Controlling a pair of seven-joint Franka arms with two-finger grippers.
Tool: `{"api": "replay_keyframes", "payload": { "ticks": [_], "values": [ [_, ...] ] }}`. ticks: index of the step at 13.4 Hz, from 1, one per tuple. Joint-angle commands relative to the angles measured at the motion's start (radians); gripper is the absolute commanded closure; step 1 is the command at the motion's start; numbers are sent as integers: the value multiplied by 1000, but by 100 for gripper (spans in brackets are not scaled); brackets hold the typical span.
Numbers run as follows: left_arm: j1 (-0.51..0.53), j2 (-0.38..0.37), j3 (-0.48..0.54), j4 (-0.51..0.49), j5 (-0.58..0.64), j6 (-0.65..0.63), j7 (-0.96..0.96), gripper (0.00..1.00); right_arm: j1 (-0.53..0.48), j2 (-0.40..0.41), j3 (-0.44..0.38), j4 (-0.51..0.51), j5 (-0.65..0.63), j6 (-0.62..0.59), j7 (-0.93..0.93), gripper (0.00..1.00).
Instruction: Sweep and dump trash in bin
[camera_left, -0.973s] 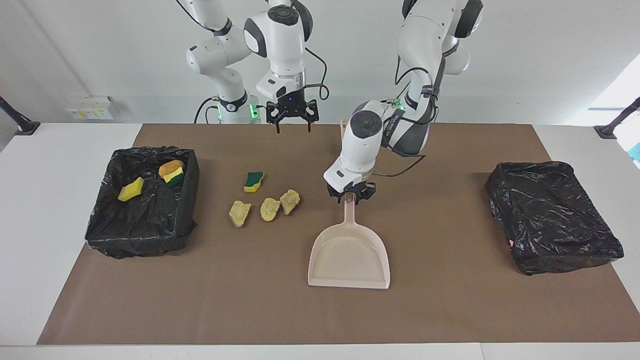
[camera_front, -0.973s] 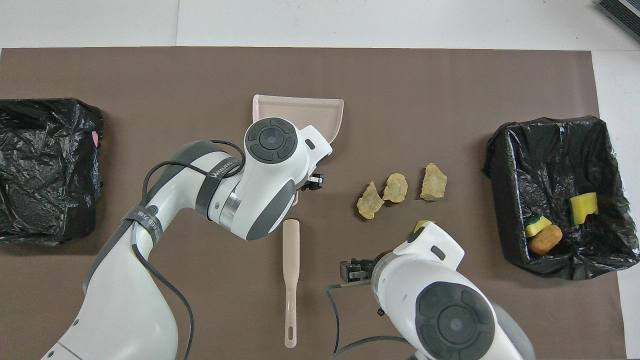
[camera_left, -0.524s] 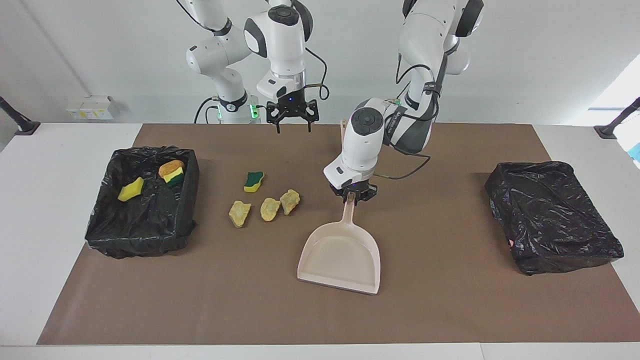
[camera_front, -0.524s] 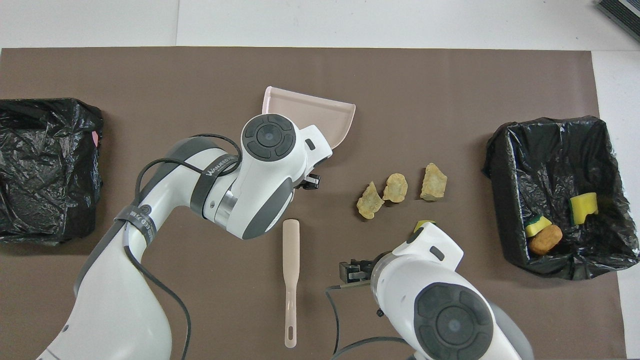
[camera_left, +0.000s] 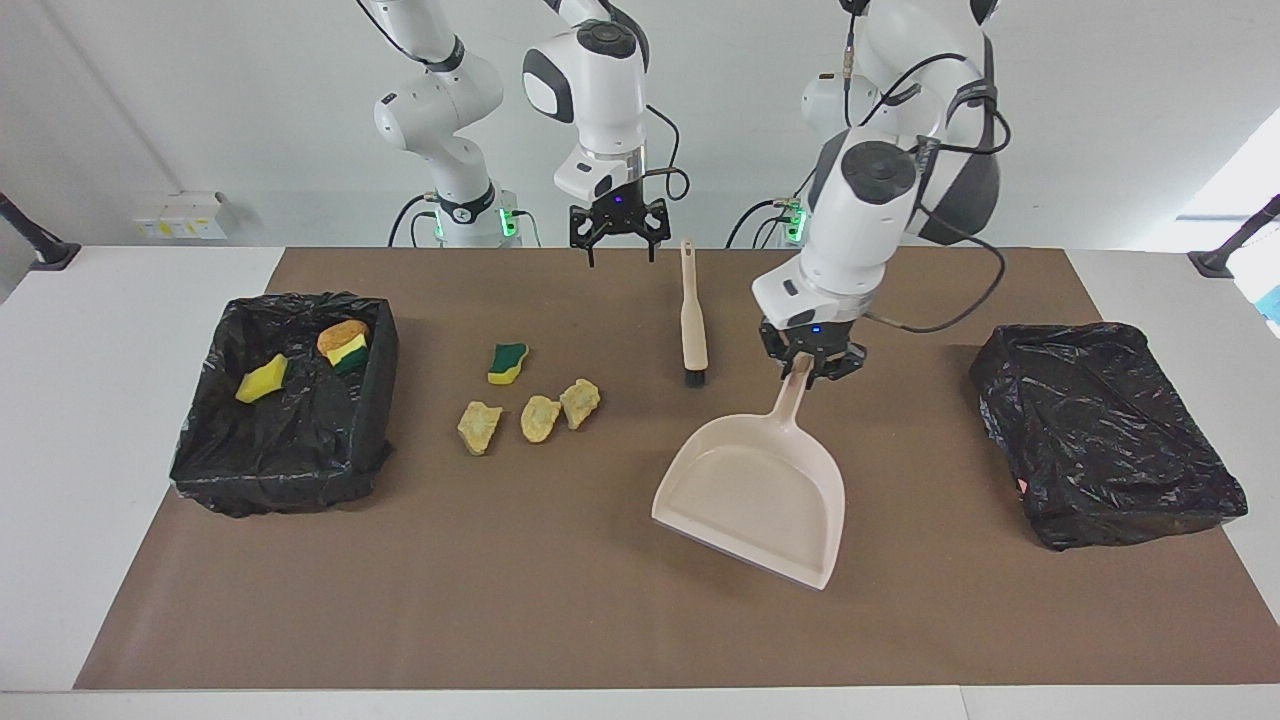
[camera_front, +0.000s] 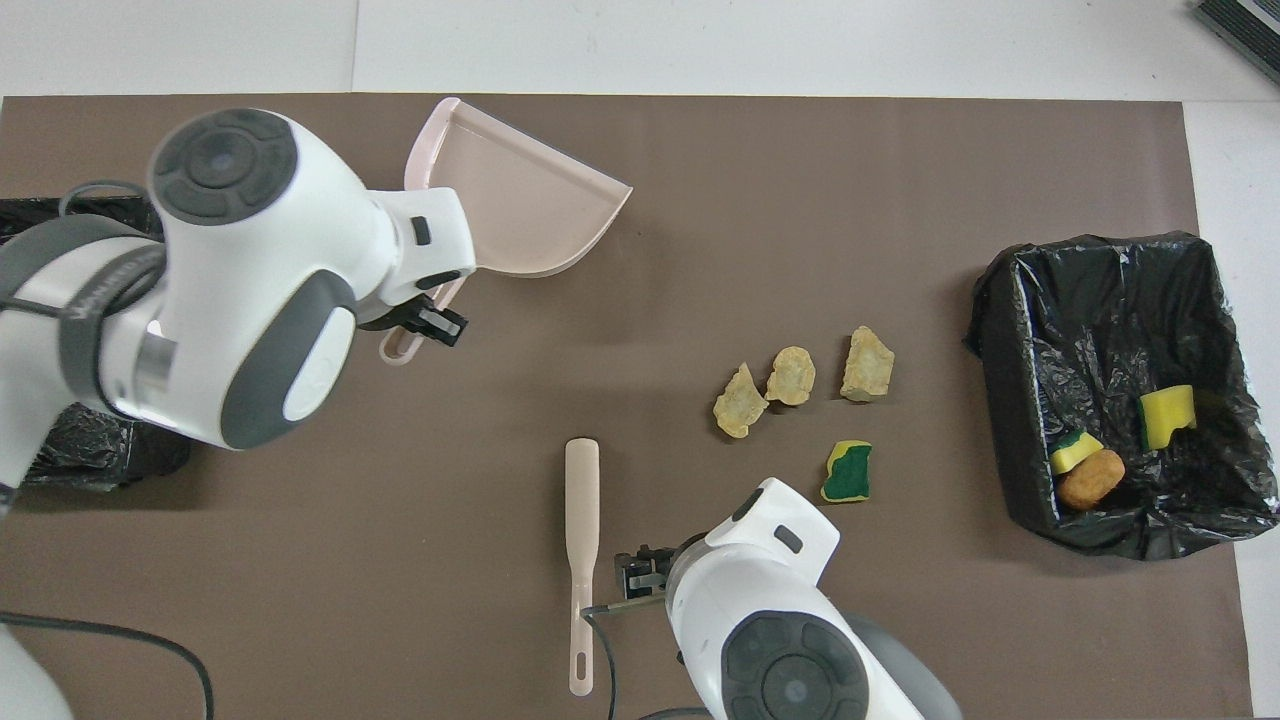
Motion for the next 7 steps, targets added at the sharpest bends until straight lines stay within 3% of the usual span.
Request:
{"api": "replay_keyframes", "payload": {
  "ticks": [1,4,7],
  "values": [
    [111,-51,-12,-28,11,-48,204,100,65,58,5,-11,27,105,97,0],
    [211,-55,-11,-35,12,-75,405,100,132,135,6,-9,12,185,202,0],
    [283,-96,-11,-109,54,-46,632,100,204,218,6,-9,-46,257,332,0]
  ]
}}
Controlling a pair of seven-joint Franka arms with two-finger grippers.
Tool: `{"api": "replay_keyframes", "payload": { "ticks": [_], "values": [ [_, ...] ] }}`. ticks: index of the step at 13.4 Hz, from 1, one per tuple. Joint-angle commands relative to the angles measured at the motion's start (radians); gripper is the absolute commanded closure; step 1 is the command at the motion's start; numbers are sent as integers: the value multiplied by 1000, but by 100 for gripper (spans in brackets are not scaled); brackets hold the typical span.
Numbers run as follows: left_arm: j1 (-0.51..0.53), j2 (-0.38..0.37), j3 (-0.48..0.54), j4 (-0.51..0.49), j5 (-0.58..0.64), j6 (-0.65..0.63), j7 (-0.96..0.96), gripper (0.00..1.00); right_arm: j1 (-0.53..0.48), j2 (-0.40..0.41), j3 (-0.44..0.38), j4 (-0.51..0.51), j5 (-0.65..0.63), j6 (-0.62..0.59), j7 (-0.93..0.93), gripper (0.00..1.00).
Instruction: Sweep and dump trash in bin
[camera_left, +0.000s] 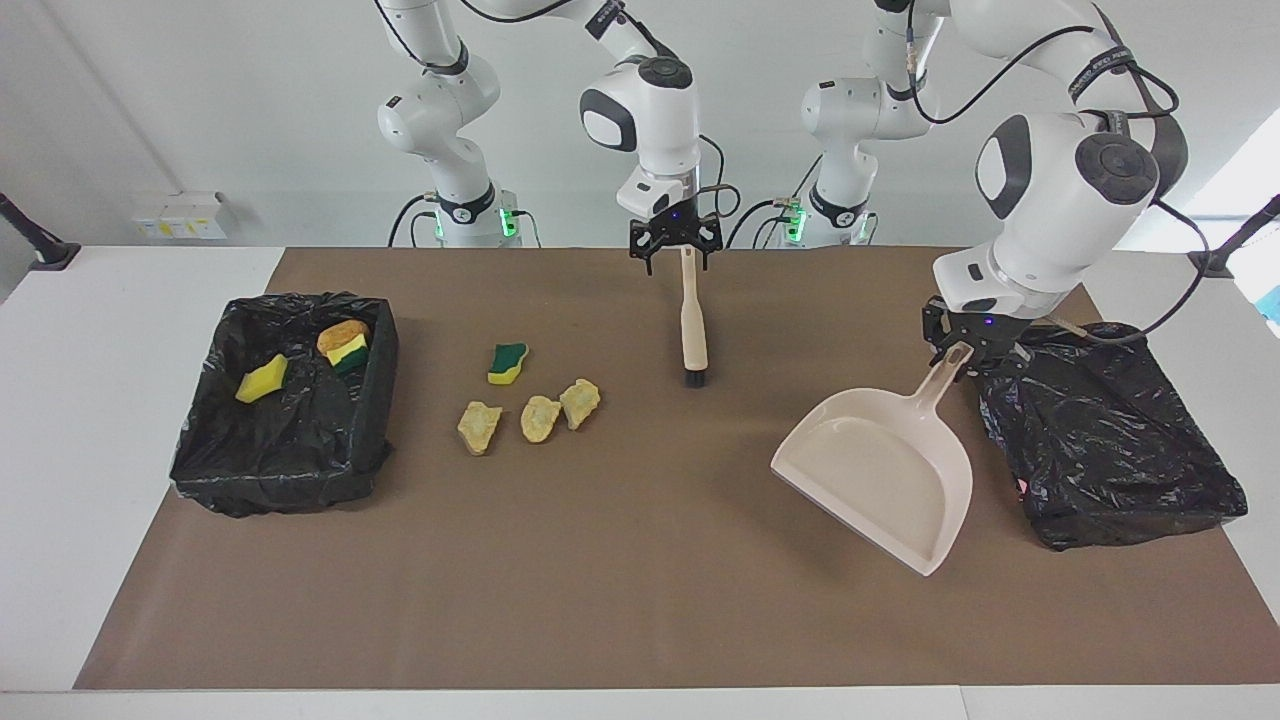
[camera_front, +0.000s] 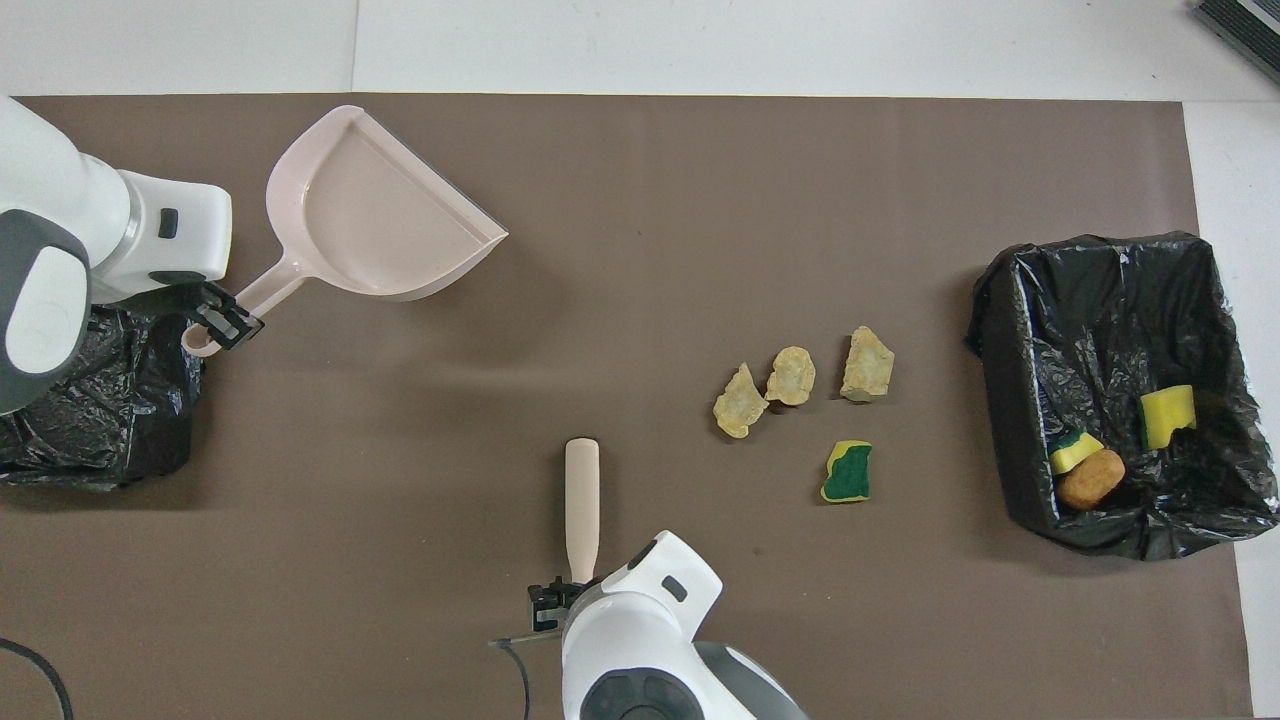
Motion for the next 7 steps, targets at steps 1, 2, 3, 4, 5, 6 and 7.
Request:
{"api": "replay_keyframes", "payload": {
  "ticks": [1,2,3,4,5,6,7],
  "values": [
    [42,-67,-13,-96,58,36,165,100,50,56,-3,-4,-53,45,104,0],
    [57,-83,-13,-119,74,44,212,100,67,62,-3,-8,-55,45,124,0],
    [59,-100,-13,-152,103,61,253,100,67,59,-3,-22,-55,45,141,0],
    [59,-118,-13,-188,117,87,285,100,67,56,-3,-28,-53,43,149,0],
    [60,-138,-11,-222,118,111,304,100,67,54,-3,-30,-53,40,150,2],
    [61,-150,-11,-242,135,122,318,100,67,56,-3,-30,-53,42,150,8],
    [61,-152,-11,-250,138,122,335,100,67,57,-3,-30,-53,40,150,13]
  ]
}}
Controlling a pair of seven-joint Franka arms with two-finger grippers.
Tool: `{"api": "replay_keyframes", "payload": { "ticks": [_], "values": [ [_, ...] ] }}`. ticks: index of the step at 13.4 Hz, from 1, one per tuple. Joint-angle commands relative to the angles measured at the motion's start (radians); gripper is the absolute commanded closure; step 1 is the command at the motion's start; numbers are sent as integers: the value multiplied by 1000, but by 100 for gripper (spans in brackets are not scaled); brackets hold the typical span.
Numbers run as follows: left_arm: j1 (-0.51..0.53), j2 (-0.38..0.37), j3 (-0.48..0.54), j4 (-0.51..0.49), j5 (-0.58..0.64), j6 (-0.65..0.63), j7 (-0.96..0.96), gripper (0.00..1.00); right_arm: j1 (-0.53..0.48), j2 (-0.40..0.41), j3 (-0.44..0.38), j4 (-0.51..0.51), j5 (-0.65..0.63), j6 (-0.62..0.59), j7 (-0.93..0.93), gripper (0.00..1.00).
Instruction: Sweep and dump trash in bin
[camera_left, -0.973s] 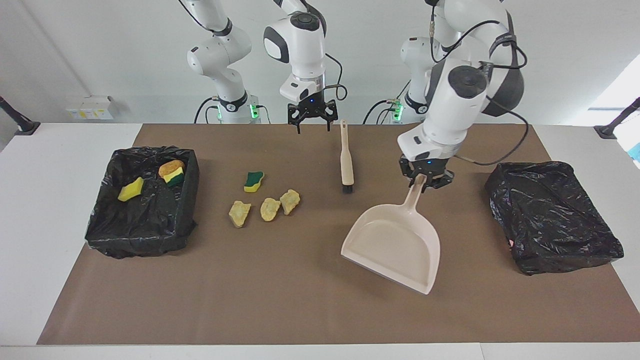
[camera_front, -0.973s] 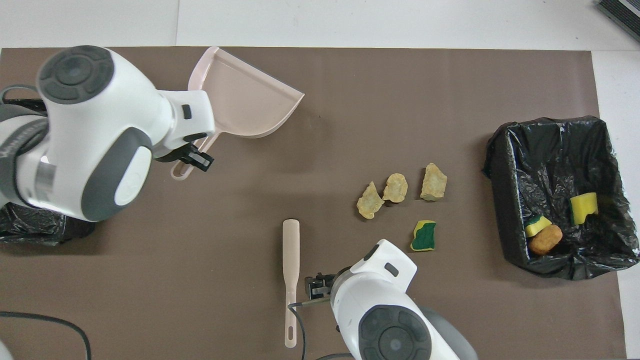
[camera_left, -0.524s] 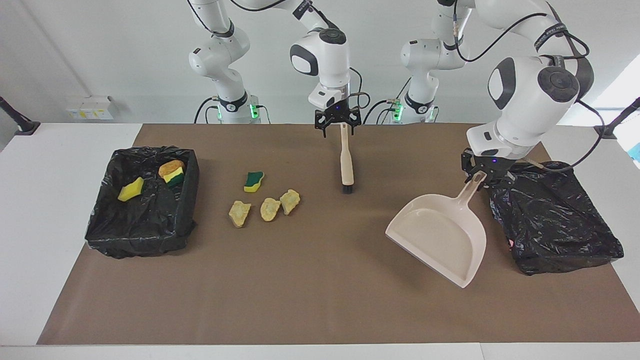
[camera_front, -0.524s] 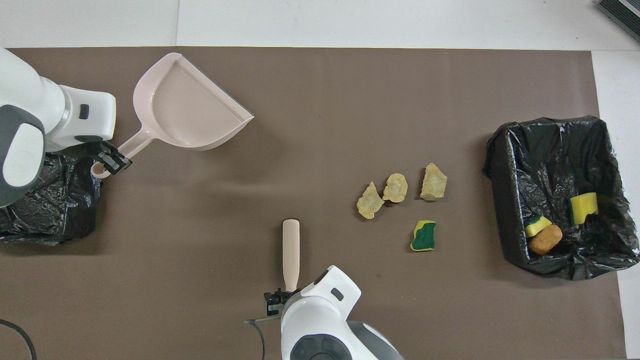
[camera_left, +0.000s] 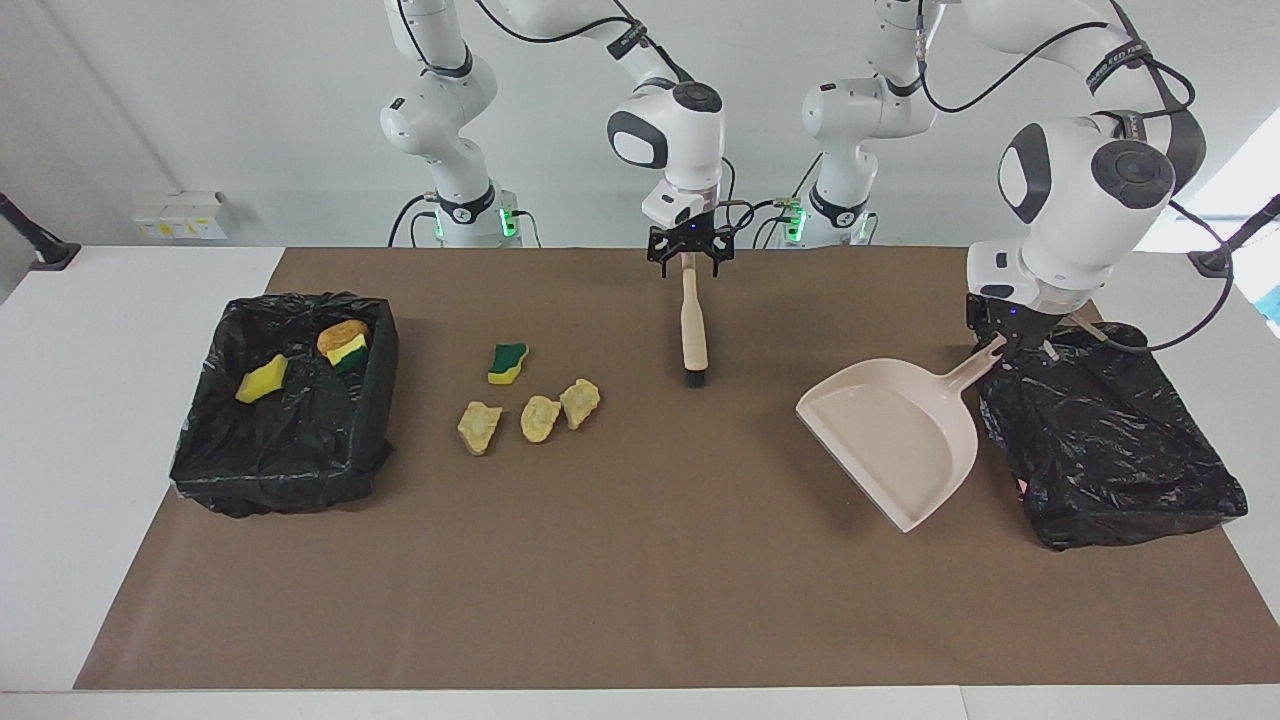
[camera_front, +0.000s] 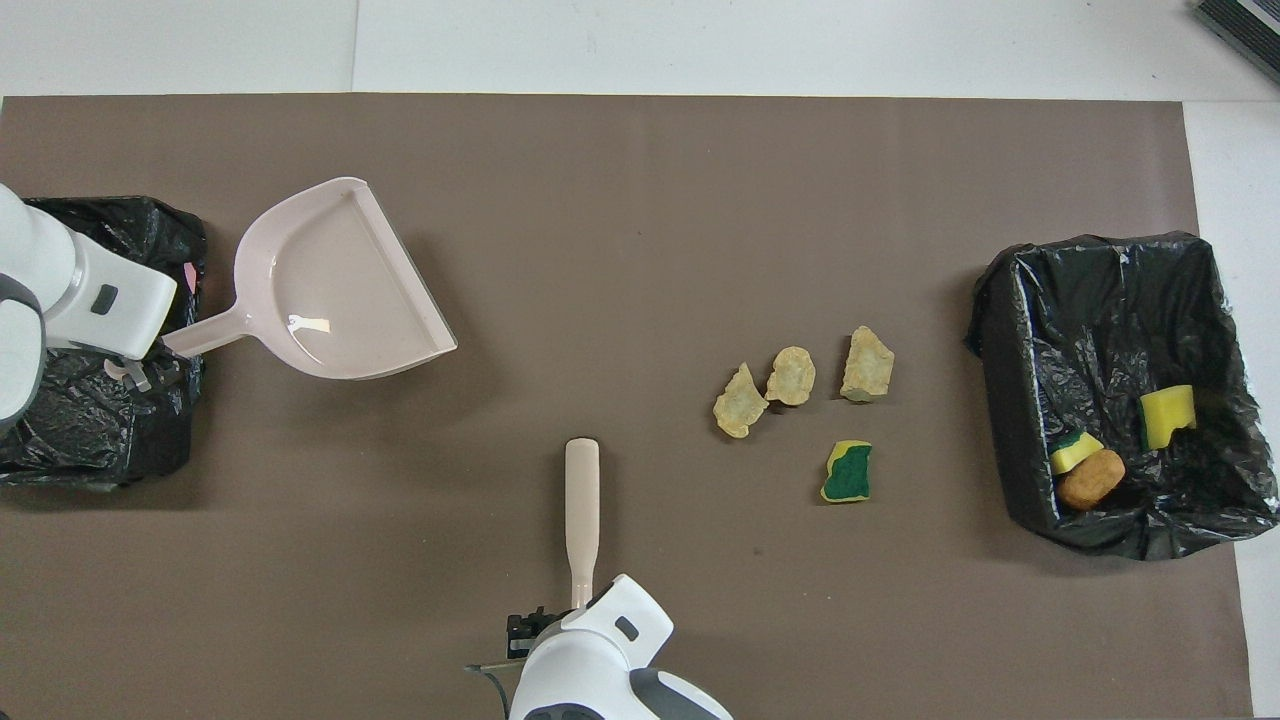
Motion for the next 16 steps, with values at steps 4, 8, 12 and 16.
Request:
{"api": "replay_keyframes", "payload": {
  "ticks": [4,8,12,16],
  "values": [
    [11,-74,-8,-99,26,45,43,100,4,-5,0,-20,-24,21,54,26],
    [11,-75,-7,-99,28,42,44,100,4,-5,0,-20,-22,18,56,38],
    [11,-74,-7,-99,30,42,44,100,3,-3,0,-17,-22,7,45,97],
    [11,-75,-7,-99,30,39,44,100,1,-2,0,30,-21,-89,54,100]
  ]
}}
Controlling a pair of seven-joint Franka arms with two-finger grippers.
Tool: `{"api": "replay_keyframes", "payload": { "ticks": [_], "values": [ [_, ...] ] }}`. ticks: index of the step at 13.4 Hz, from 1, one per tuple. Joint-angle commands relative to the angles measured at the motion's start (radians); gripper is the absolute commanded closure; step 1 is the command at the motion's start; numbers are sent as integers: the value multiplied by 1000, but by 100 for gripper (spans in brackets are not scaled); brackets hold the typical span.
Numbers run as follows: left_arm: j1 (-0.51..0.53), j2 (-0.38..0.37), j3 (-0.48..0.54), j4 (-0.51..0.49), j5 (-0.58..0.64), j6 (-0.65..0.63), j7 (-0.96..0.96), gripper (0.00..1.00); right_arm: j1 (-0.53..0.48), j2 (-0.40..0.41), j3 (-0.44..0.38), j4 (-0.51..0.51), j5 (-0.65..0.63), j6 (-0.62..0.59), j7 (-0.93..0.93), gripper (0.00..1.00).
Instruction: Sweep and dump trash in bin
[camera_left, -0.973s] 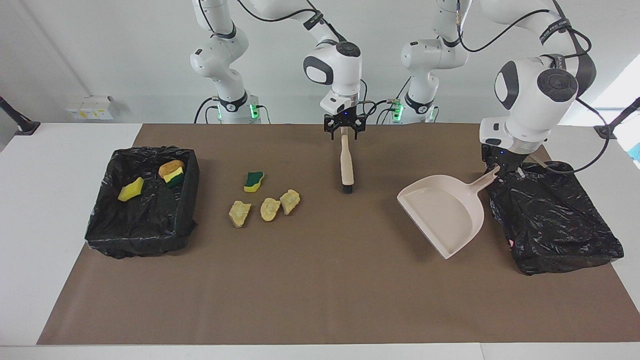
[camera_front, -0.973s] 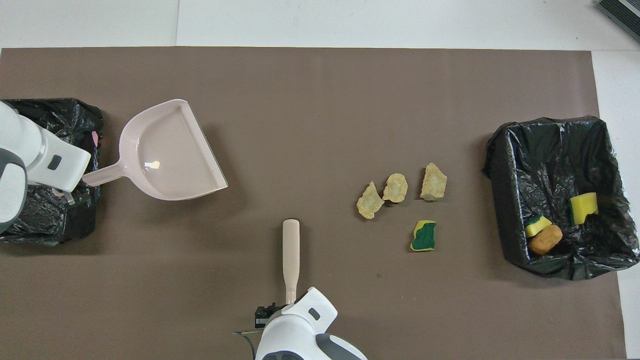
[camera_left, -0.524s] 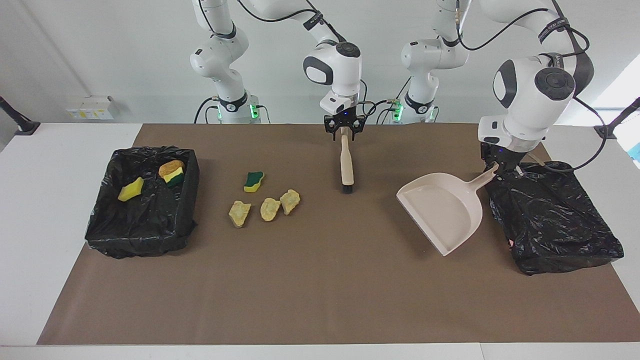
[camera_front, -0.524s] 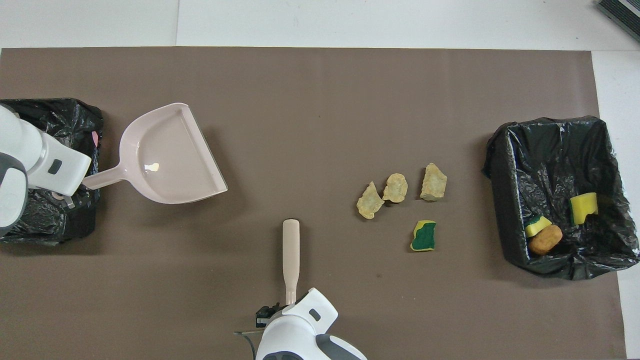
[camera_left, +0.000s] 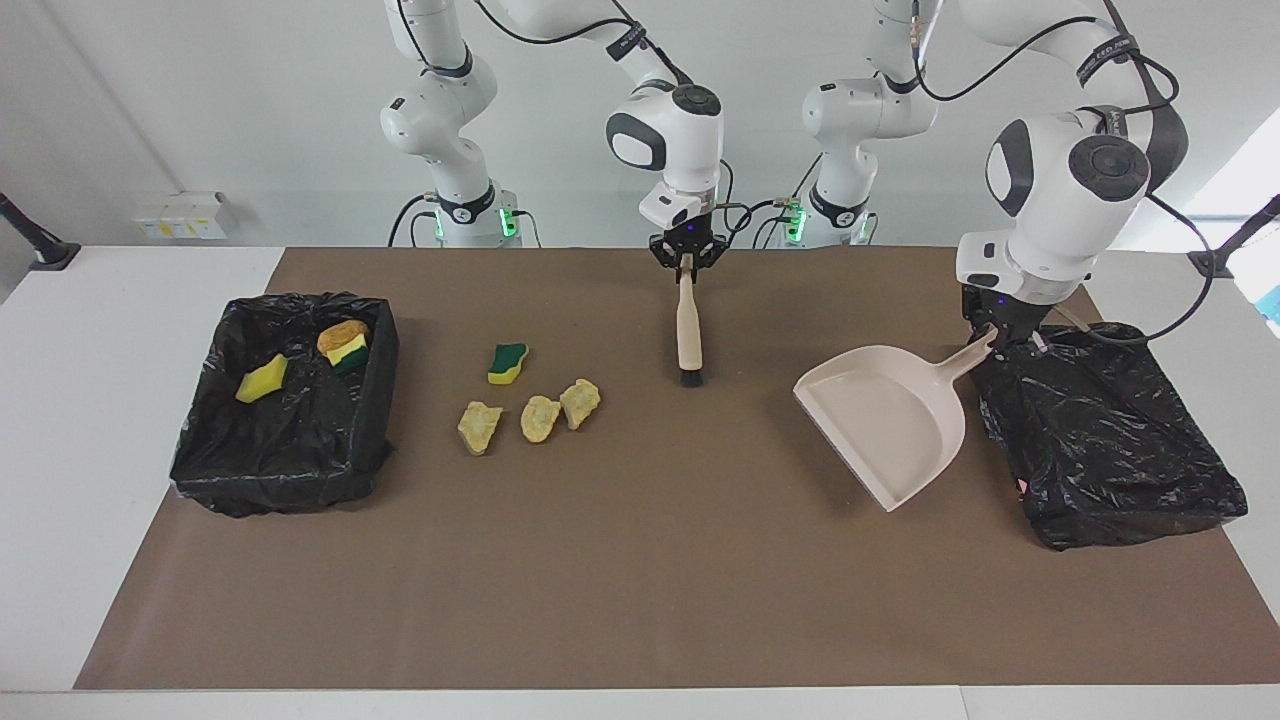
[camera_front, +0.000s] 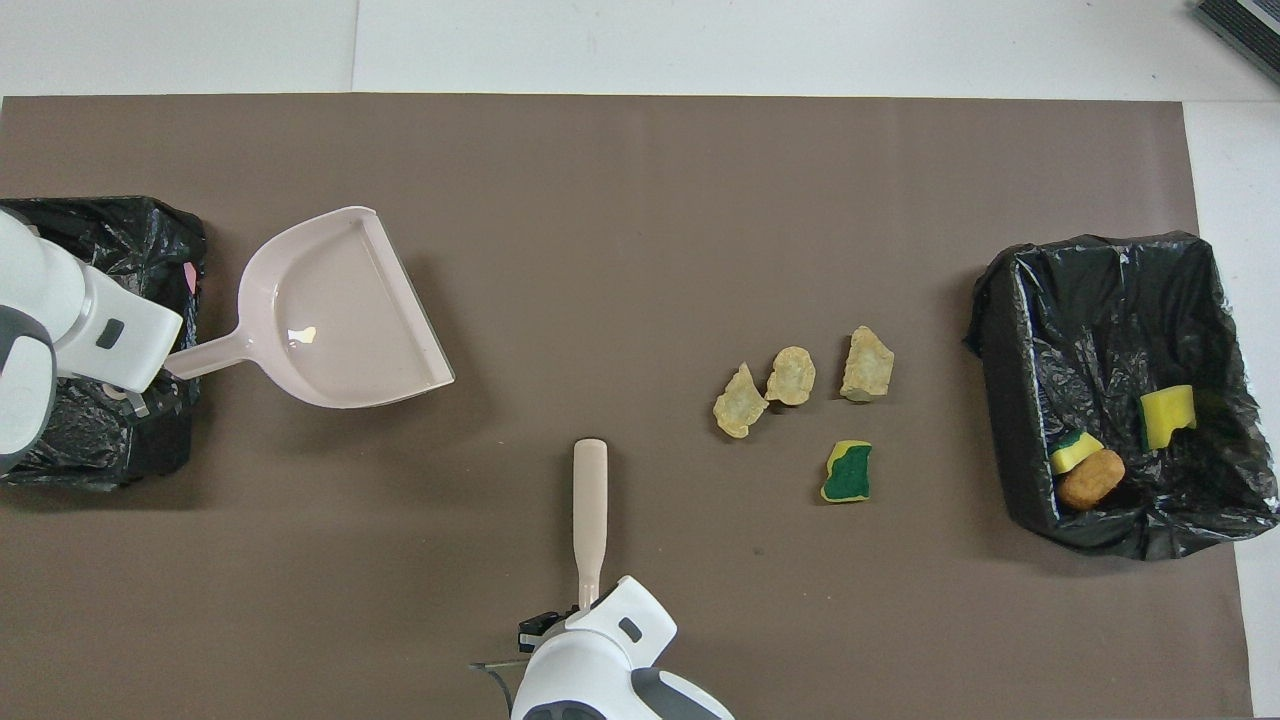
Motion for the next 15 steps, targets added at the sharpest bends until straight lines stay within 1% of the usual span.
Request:
{"api": "replay_keyframes", "payload": {
  "ticks": [1,3,6,8,9,10,11,13,15],
  "values": [
    [11,-36,-6,-38,17,22,15,100,-8,-16,-1,39,-20,-85,38,100],
    [6,-38,-7,-38,50,20,24,100,-32,-71,-7,40,-19,-134,44,100],
    [-21,-38,-12,-40,69,31,58,100,-135,-175,-9,40,-20,-239,15,100],
    [-44,-50,-12,-57,88,39,134,100,-225,-229,-9,39,-22,-327,-60,100],
    [-46,-48,-13,-61,87,68,203,100,-262,-249,-9,37,-27,-355,-77,100],
    [-64,-48,-18,-69,85,79,215,100,-323,-296,-9,19,-27,-345,-115,100],
    [-110,-48,-15,-87,82,80,186,100,-386,-318,-8,19,-25,-360,-214,100],
    [-133,-47,-18,-115,71,95,103,100,-469,-350,-9,1,-24,-391,-325,100],
    [-178,-22,-16,-139,7,147,39,100,-543,-388,-11,-48,-22,-389,-429,100]
  ]
}}
